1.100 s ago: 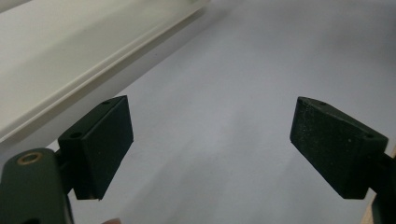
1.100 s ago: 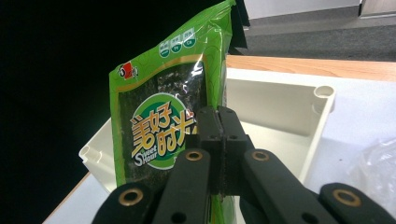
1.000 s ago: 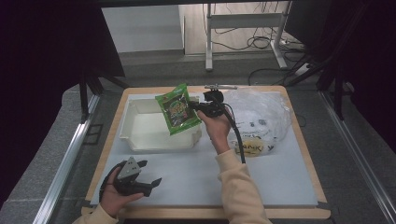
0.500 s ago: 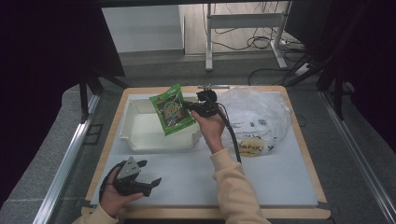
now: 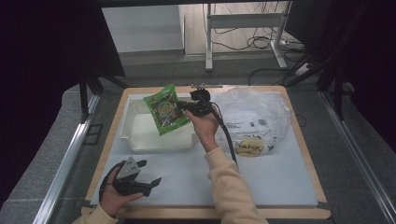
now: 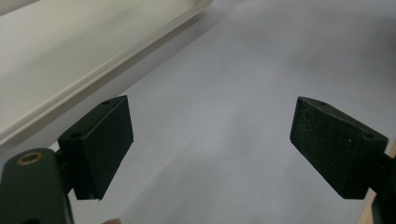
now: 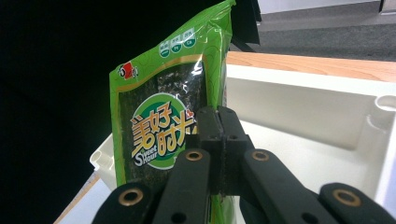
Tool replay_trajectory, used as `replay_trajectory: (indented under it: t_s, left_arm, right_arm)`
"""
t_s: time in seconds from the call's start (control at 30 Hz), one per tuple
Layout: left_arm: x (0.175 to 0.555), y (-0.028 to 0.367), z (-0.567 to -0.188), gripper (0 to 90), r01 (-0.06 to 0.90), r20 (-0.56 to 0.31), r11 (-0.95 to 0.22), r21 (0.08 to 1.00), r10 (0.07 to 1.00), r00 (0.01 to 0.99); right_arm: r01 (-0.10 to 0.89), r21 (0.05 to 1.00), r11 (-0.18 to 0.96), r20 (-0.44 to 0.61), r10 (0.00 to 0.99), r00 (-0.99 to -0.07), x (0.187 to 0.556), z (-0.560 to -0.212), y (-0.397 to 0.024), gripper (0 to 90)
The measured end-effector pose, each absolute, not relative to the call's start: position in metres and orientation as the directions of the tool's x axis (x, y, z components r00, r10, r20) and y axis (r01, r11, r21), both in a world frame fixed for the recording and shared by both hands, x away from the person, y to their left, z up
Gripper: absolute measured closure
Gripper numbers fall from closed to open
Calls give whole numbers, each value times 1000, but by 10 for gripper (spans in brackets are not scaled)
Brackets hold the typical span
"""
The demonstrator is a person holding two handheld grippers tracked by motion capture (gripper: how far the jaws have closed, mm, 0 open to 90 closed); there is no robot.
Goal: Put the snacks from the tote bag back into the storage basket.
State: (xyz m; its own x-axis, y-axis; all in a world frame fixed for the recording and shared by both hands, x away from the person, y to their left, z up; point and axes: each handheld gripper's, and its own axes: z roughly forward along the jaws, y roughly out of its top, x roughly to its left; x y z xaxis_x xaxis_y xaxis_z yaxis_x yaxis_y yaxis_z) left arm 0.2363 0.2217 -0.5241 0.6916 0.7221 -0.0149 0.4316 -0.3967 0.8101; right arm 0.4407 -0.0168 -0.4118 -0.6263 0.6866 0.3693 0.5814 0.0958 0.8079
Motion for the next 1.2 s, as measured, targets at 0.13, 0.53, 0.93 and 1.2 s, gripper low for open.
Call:
replay_trajectory:
  t_s: [0.13,0.53,0.93,1.2]
  left_arm:
    - [236,222,-524,134,432,-15,-397,810,722,692]
    - [236,222,-524,134,431,-16,-396,811,721,693]
    - [236,222,-524,134,430,-19,-394,812,720,694]
    - [236,222,-523,134,430,-20,-393,813,719,695]
  right_arm:
    - [581,807,103,367,684,-630,441,-411,-11,898]
    - [589,800,112,373,676,-635,443,-417,5,898]
    - [598,792,123,373,677,-634,445,-423,24,898]
    - [608,784,129,375,681,-629,449,-431,37,898]
